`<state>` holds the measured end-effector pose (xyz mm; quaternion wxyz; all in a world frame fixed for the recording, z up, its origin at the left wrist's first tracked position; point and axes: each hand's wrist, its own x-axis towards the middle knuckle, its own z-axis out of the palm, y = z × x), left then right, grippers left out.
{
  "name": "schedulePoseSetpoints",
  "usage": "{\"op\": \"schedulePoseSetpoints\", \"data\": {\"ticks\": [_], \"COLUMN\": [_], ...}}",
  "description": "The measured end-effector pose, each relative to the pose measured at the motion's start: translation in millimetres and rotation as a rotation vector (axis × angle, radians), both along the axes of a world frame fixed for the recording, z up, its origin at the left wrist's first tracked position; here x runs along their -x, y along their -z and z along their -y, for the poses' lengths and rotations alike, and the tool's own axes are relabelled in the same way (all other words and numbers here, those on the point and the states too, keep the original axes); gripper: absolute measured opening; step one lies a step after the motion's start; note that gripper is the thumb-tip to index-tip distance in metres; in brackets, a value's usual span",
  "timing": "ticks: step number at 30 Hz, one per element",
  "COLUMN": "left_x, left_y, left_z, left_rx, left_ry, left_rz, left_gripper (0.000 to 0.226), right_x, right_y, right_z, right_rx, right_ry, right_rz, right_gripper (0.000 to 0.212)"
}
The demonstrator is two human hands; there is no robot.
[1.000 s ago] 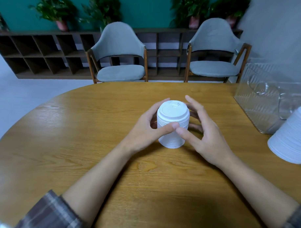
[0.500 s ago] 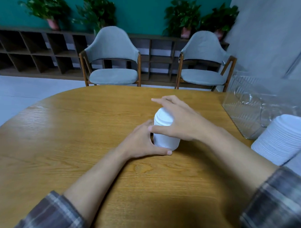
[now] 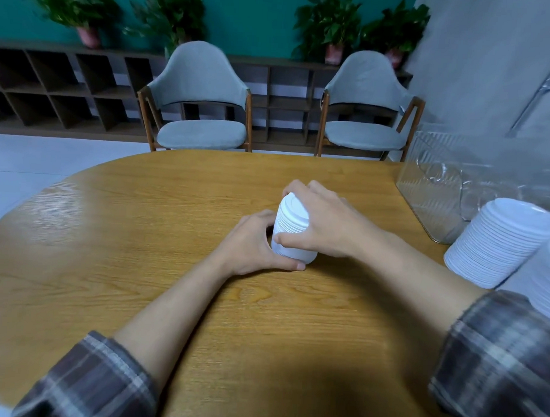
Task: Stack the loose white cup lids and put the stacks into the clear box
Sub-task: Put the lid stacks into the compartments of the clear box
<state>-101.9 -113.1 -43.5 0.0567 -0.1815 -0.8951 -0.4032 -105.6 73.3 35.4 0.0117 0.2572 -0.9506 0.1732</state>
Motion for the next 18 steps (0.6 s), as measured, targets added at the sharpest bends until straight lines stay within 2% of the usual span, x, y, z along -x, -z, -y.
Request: {"op": "schedulePoseSetpoints", "data": {"ticks": [7, 11, 14, 18], "left_x": [-21, -26, -11, 36], "left_y": [-17, -39, -52, -56], "left_z": [-11, -16, -16, -4], "left_rx": [0.005, 0.016, 0.045, 0.101], "left_ry": [-0.089, -0.119, -0.120, -0.136], "left_rz": [-0.111, -0.202, -0.258, -0.277], "left_gripper": [0.047, 0.060, 0.069, 0.059], "right_x": [-19, -25, -16, 34], "right_y": [-13, -35, -41, -38], "right_z": [-17, -25, -26, -13], "right_rx": [0.141, 0.194, 0.245, 0.292], "right_ry": [-0.029, -0.024, -0.005, 0.011], "right_rz": [0.004, -0.077, -0.110, -0.110], "right_gripper": [0.064, 0.066, 0.066, 0.064]}}
